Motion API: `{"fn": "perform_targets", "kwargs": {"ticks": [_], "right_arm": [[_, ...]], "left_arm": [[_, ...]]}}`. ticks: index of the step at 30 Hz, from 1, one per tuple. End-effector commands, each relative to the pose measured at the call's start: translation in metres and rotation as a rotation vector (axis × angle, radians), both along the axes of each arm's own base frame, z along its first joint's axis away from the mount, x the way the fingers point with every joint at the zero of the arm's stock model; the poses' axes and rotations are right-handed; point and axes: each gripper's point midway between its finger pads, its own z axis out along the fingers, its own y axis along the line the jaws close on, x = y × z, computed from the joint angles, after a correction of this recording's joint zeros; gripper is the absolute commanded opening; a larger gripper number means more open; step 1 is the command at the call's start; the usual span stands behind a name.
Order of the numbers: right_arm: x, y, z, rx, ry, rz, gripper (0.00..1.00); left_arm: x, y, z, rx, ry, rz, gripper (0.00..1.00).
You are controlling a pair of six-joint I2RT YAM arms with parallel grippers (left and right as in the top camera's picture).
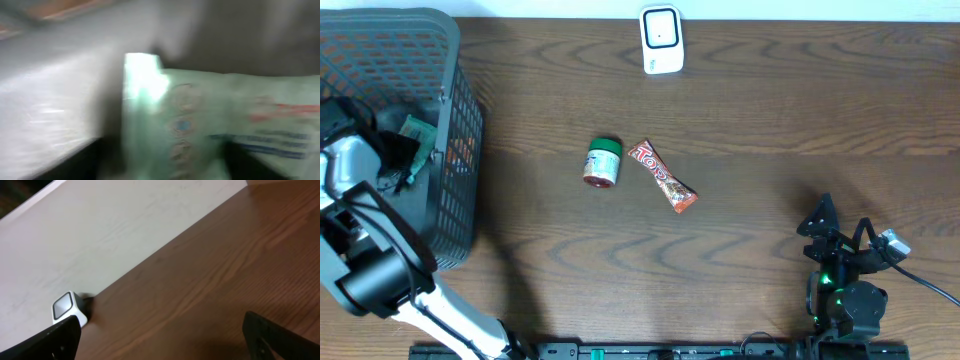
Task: Scan the item barcode
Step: 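Reach the left gripper into the basket and grasp the green wipes pack, then lift the green Zappy wipes pack out toward the white scanner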
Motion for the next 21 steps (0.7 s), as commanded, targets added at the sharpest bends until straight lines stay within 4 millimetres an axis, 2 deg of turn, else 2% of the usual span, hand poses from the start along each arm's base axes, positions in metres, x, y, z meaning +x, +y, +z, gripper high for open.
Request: {"fn": "perform_targets", "kwargs": {"ticks": [1, 6, 9, 12, 15, 18, 21], "right_arm": [[0.000, 0.002, -0.002, 0.005, 0.004, 0.006, 0.99], [0.000, 0.002, -0.001, 0.005, 0.004, 0.006, 0.99], [0.000, 0.002, -0.001, 0.005, 0.004, 0.006, 0.99], [0.000, 0.002, -0.001, 0.005, 0.004, 0.006, 0.99], [0.000, 0.002, -0.002, 0.004, 0.004, 0.006, 0.99], [0.000, 0.002, -0.001, 0.005, 0.004, 0.006, 0.99], [0.000, 0.002, -0.001, 0.005, 0.004, 0.006, 0.99]], "left_arm": [[-0.025, -0.047, -0.069, -0.138, 0.178, -0.060, 0.08], [-0.025, -0.054, -0.060, -0.141, 0.186, -0.072, 0.07], [-0.026, -0.050, -0.034, -0.123, 0.157, -0.063, 0.07], [-0.023, -0.040, 0.010, -0.069, 0.071, -0.048, 0.07], [-0.020, -0.031, 0.065, 0.009, -0.045, -0.035, 0.07], [-0.023, -0.030, 0.121, 0.087, -0.159, -0.031, 0.07], [-0.028, -0.033, 0.162, 0.145, -0.247, -0.031, 0.07]]}}
